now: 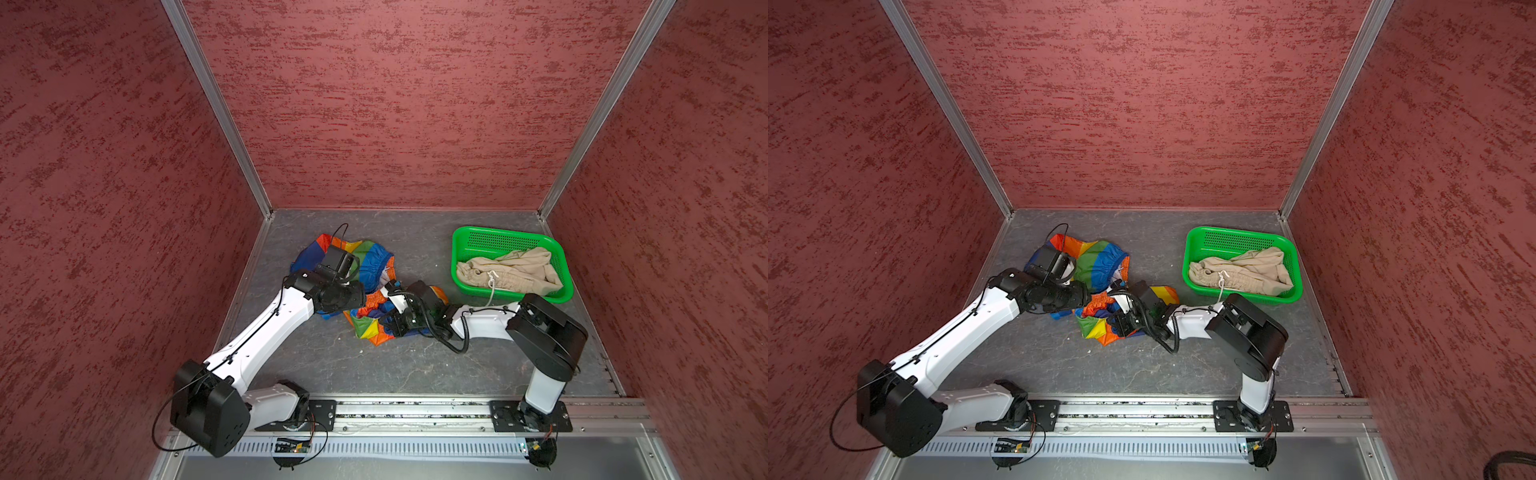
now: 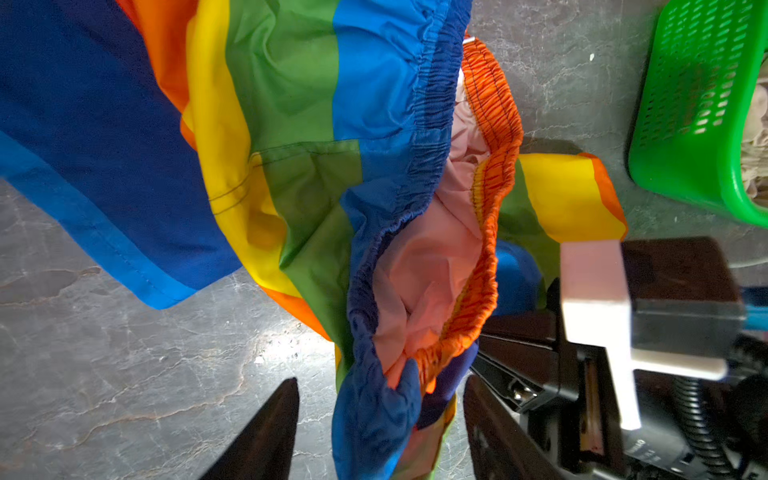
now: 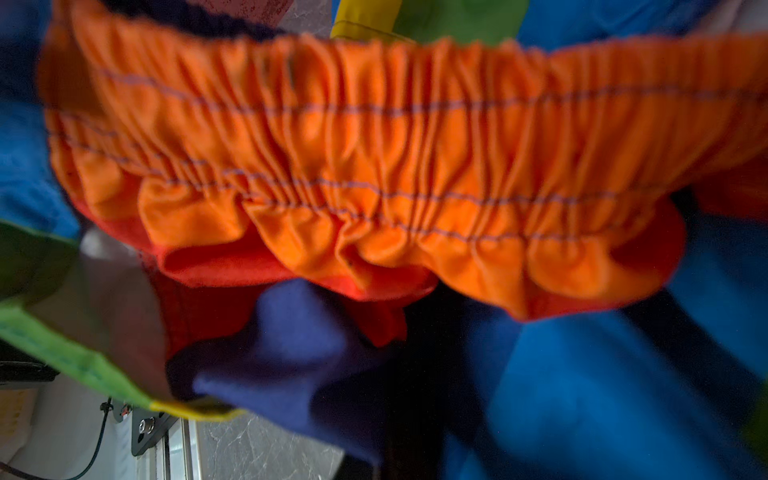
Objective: Fold and stack the shorts
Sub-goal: 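Lift the rainbow shorts high by the waistband with both grippers, spreading them apart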
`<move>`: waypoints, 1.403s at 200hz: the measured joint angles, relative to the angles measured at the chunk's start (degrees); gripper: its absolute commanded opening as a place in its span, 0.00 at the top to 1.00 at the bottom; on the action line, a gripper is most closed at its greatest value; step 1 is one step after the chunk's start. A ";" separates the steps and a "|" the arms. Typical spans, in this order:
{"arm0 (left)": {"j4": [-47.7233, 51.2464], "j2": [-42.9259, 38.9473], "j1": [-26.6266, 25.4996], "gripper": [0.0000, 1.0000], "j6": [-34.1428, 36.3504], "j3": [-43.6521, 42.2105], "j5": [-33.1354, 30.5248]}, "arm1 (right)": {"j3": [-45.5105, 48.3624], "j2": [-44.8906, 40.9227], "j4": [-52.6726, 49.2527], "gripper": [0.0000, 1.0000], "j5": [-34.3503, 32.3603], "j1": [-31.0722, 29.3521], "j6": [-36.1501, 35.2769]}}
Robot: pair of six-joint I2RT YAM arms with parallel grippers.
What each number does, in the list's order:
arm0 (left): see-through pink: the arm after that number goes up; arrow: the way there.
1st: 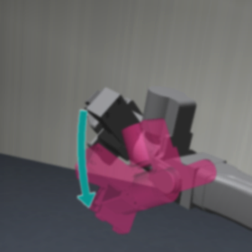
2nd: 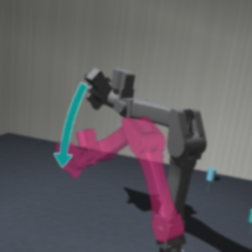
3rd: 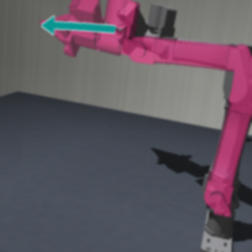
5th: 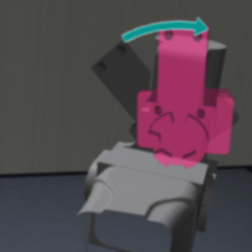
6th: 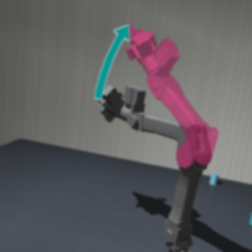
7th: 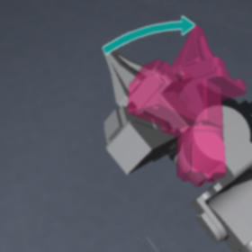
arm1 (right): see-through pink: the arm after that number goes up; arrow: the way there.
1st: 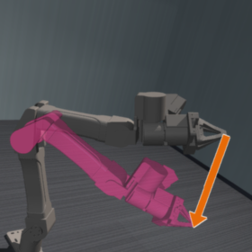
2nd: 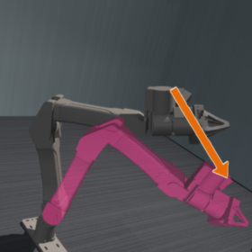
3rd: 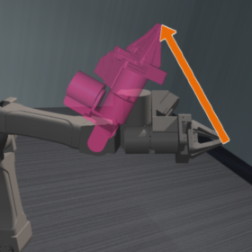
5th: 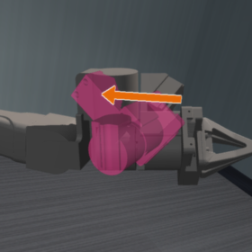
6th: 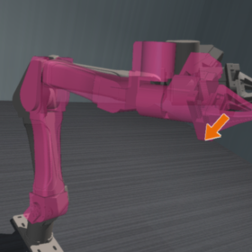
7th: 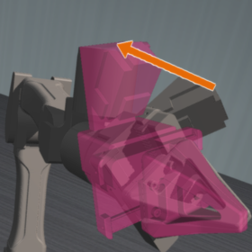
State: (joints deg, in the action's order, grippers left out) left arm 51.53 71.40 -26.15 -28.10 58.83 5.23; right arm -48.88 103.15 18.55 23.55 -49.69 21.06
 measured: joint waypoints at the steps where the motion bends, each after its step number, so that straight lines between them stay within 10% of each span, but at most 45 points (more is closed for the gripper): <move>1: -0.04 0.02 0.00 0.44 0.04 -0.04 0.02 | 0.00 0.00 0.00 1.00 0.02 0.02 0.00; 58: -2.56 5.20 -0.85 1.00 -1.01 -1.27 0.94 | 0.46 -0.42 0.11 1.00 0.24 0.26 0.39; 83: 0.00 7.30 -0.31 1.00 0.07 2.91 -0.15 | 1.92 -2.49 -0.07 0.99 -0.04 0.57 0.46; 106: 2.80 8.44 1.03 1.00 0.55 13.00 -2.86 | 3.04 -6.49 -1.40 0.52 -1.73 0.68 0.59; 122: 4.13 8.81 2.08 1.00 0.46 22.16 -4.59 | 4.04 -10.71 -2.40 0.38 -3.85 0.68 0.44; 191: 7.21 12.76 2.80 1.00 -0.68 44.39 -6.58 | 16.13 -33.92 -5.81 0.38 -11.43 5.44 5.01; 280: 11.67 14.12 3.37 1.00 -0.90 49.24 -5.46 | 20.50 -29.00 -16.09 0.24 -18.80 5.01 2.45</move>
State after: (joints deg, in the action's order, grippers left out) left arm 63.20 85.52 -22.79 -28.99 108.07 -0.23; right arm -28.38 74.15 2.46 4.75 -44.69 23.51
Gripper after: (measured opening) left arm 0.078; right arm 0.754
